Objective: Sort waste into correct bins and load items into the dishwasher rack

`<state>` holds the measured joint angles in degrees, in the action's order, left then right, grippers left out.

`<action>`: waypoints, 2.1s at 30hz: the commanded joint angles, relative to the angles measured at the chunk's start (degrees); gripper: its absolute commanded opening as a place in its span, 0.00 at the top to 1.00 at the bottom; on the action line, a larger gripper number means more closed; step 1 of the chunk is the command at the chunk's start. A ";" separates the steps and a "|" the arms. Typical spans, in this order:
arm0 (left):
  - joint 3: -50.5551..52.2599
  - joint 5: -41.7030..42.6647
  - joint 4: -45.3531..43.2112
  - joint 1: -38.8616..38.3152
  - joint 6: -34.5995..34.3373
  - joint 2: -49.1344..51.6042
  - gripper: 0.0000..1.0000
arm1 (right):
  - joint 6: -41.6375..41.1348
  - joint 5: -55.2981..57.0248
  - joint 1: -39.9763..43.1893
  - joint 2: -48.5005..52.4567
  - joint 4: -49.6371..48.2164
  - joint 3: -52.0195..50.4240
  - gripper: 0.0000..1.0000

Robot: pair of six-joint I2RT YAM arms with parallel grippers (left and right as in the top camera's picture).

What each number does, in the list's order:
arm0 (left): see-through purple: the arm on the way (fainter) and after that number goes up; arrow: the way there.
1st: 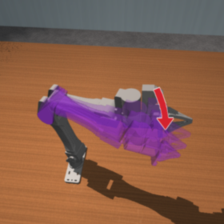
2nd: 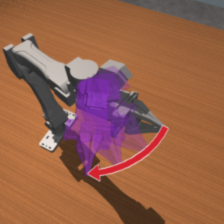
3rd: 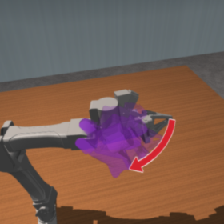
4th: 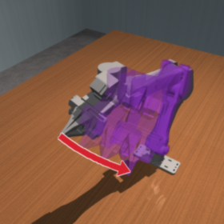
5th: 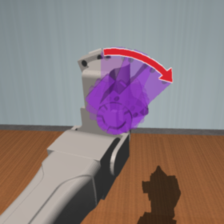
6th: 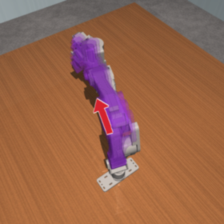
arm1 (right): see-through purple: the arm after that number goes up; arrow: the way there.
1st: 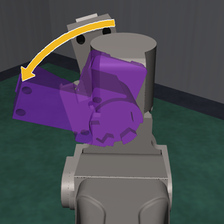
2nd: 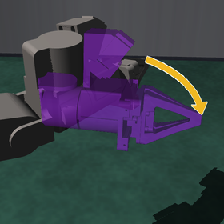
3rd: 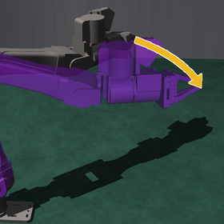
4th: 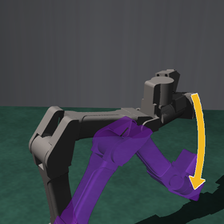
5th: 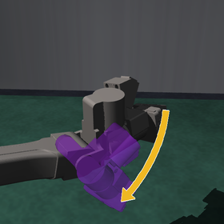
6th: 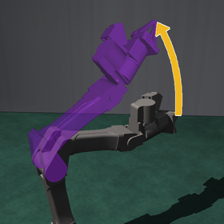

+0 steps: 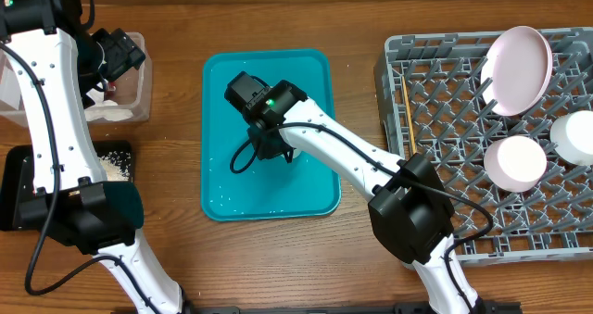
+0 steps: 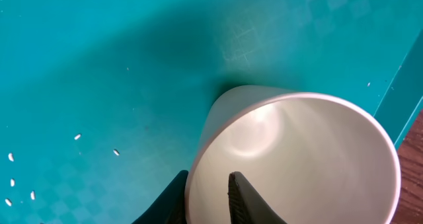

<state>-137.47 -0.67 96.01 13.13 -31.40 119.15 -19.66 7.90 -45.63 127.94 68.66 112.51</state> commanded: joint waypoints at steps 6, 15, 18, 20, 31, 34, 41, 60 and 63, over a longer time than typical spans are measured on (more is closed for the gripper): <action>-0.68 0.48 -0.04 -0.13 -0.35 -1.03 0.00 | -0.59 0.33 0.48 -0.15 0.22 2.01 0.59; -0.68 0.48 -0.04 -0.13 -0.35 -1.03 0.00 | -3.13 -2.82 2.19 -6.36 1.11 2.01 0.51; -0.68 0.48 -0.04 -0.13 -0.35 -1.03 0.00 | -3.17 -4.63 4.00 -9.79 1.31 2.01 0.35; -0.68 0.48 -0.04 -0.13 -0.35 -1.03 0.00 | -3.23 -5.07 5.73 -11.87 1.77 2.01 0.27; -0.68 0.48 -0.04 -0.13 -0.35 -1.03 0.00 | -7.41 -6.80 14.01 -13.03 4.92 -0.13 0.31; -0.68 0.48 -0.04 -0.13 -0.35 -1.03 0.00 | -7.39 -9.86 14.56 -13.03 3.65 -2.25 0.34; -0.68 0.48 -0.04 -0.13 -0.35 -1.03 0.00 | -7.39 -11.82 14.03 -13.00 -0.90 -7.85 0.22; -0.68 7.04 0.04 -0.37 -3.41 -1.03 0.00 | -5.01 -34.60 28.02 -13.09 0.00 -6.12 0.00; -0.59 11.98 0.17 -1.22 -0.26 -0.81 0.00 | -4.98 -34.53 27.87 -13.42 1.11 -6.12 0.00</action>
<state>-137.47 4.78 95.88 12.97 -33.08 119.15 -26.39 -21.56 -16.95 115.04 69.43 104.71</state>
